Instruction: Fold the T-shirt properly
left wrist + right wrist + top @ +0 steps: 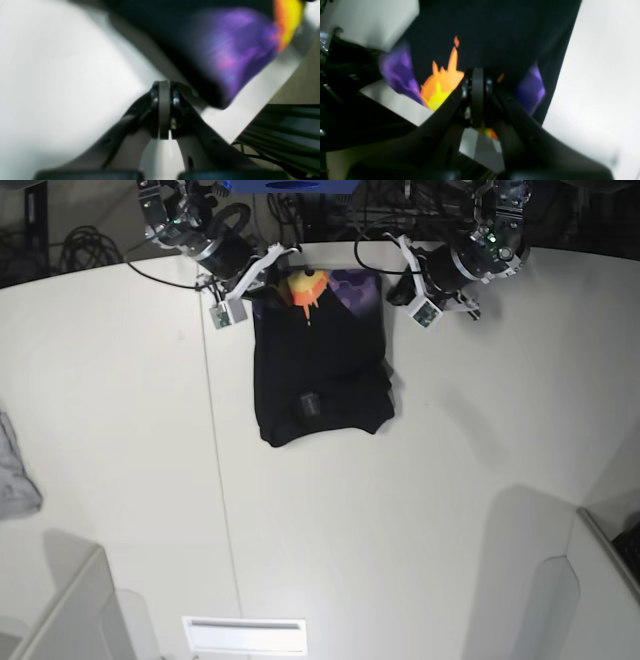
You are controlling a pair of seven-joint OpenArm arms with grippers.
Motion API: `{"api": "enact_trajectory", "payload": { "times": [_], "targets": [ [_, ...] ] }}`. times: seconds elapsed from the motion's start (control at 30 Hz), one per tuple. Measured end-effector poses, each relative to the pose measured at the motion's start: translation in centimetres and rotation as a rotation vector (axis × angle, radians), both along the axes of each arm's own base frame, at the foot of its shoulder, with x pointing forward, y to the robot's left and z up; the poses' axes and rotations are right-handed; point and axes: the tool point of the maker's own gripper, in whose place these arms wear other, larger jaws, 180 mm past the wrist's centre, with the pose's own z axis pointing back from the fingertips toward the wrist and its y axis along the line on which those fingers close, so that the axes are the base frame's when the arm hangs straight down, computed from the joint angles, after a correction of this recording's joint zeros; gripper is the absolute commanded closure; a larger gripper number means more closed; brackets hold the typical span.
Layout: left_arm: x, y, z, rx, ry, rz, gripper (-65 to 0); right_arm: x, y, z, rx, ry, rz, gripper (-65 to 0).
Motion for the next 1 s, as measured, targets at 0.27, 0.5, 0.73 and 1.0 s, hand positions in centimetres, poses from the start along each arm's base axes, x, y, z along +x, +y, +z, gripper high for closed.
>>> {"api": "enact_trajectory", "payload": {
  "times": [0.27,0.5,0.73,1.0],
  "targets": [
    [0.5,-0.2,1.8,0.0,-0.054,-0.008,0.0,0.0,0.3,2.9,0.026,-0.073,-0.012,0.0],
    [3.5,2.3,7.9,-0.08,-0.339,0.096,0.0,-0.6,-0.2,6.2,0.015,-0.156,0.054,0.0],
    [1.1,5.5,9.4,-0.2,-0.475,0.098,0.0,-1.7,-3.7,6.0,-0.179,-0.321,0.139,0.0],
    [-3.4,6.8,10.2,-0.272,-0.471,0.15,0.0,-6.5,-3.4,6.1,-0.241,-0.391,0.22,0.0]
  ]
}}
